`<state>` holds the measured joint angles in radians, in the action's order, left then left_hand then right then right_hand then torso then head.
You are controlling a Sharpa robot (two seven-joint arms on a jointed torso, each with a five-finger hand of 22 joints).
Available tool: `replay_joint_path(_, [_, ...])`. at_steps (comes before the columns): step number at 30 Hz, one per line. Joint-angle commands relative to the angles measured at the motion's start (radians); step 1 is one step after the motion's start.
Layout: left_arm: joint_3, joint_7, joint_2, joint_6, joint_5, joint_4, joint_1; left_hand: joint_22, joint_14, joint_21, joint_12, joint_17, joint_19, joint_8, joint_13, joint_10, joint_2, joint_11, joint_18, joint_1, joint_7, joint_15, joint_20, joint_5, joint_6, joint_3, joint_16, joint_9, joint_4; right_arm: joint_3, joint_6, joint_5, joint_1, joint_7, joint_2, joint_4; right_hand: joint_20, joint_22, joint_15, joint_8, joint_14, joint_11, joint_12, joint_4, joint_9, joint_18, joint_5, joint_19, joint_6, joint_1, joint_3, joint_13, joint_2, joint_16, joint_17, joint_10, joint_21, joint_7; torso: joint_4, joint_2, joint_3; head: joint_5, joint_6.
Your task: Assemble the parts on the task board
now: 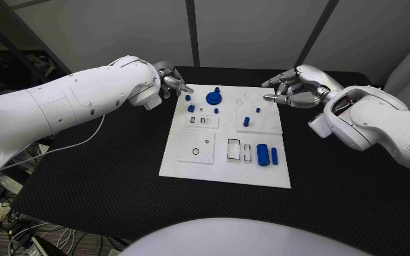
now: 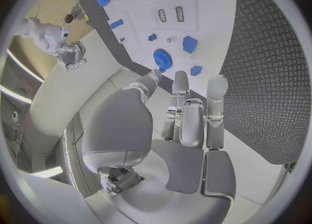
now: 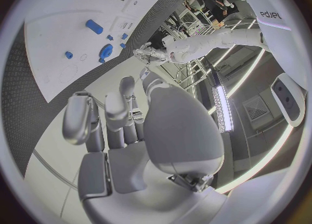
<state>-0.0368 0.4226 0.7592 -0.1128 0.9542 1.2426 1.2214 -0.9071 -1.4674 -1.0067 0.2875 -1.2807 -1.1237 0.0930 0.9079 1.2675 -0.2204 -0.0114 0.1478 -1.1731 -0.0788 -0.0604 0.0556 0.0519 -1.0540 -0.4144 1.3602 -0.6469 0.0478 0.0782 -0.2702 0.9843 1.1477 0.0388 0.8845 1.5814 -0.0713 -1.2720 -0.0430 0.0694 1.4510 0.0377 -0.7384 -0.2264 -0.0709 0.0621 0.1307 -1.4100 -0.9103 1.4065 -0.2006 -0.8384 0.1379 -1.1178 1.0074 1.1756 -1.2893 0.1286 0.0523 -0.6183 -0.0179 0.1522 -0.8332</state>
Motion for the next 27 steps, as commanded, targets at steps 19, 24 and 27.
replay_joint_path(19, [0.024, 0.038, -0.048, 0.113, 0.147, -0.045, 0.002, -0.099, -0.06, -0.078, 0.15, -0.117, -0.086, -0.011, 0.06, 0.064, -0.005, 0.003, -0.012, 0.023, -0.003, 0.006, 0.004, -0.003, -0.037, 0.078, 0.089, 0.093, 0.055, 0.001, 0.0, 0.013, 0.002, -0.003, -0.002, 0.001, 0.001, -0.001, 0.004, -0.003, 0.007, 0.002, -0.004, -0.005, 0.001, 0.011, 0.004, -0.009, -0.006, -0.008, 0.0, 0.001, -0.002, 0.002, 0.002, 0.008, 0.005, -0.002, 0.0, 0.001, 0.0013, 0.002, 0.006])
replay_joint_path(24, [0.035, 0.036, -0.058, 0.14, 0.172, -0.053, 0.002, -0.132, -0.067, -0.107, 0.287, -0.14, -0.108, -0.015, 0.145, 0.073, 0.007, 0.011, -0.018, -0.039, 0.002, -0.002, -0.004, -0.002, -0.037, 0.092, 0.108, 0.121, 0.057, 0.001, 0.0, 0.015, 0.002, -0.003, -0.003, 0.0, 0.001, -0.001, 0.004, -0.003, 0.007, 0.002, -0.004, -0.005, 0.001, 0.011, 0.004, -0.009, -0.006, -0.008, 0.0, 0.001, -0.002, 0.002, 0.002, 0.008, 0.005, -0.002, 0.001, 0.0, 0.0003, 0.001, 0.009])
replay_joint_path(27, [0.038, -0.002, -0.059, 0.122, 0.185, -0.052, 0.002, -0.12, -0.062, -0.096, 0.289, -0.127, -0.097, -0.025, 0.151, 0.052, 0.018, 0.017, -0.014, -0.145, 0.005, -0.006, -0.007, -0.003, -0.021, 0.056, 0.099, 0.136, -0.005, 0.001, 0.0, 0.016, 0.002, -0.003, -0.003, -0.001, 0.001, -0.001, 0.004, -0.003, 0.007, 0.002, -0.004, -0.005, 0.001, 0.011, 0.004, -0.009, -0.006, -0.008, 0.0, 0.001, -0.002, 0.002, 0.002, 0.008, 0.005, -0.002, 0.0008, 0.0, 0.0004, 0.0, 0.01])
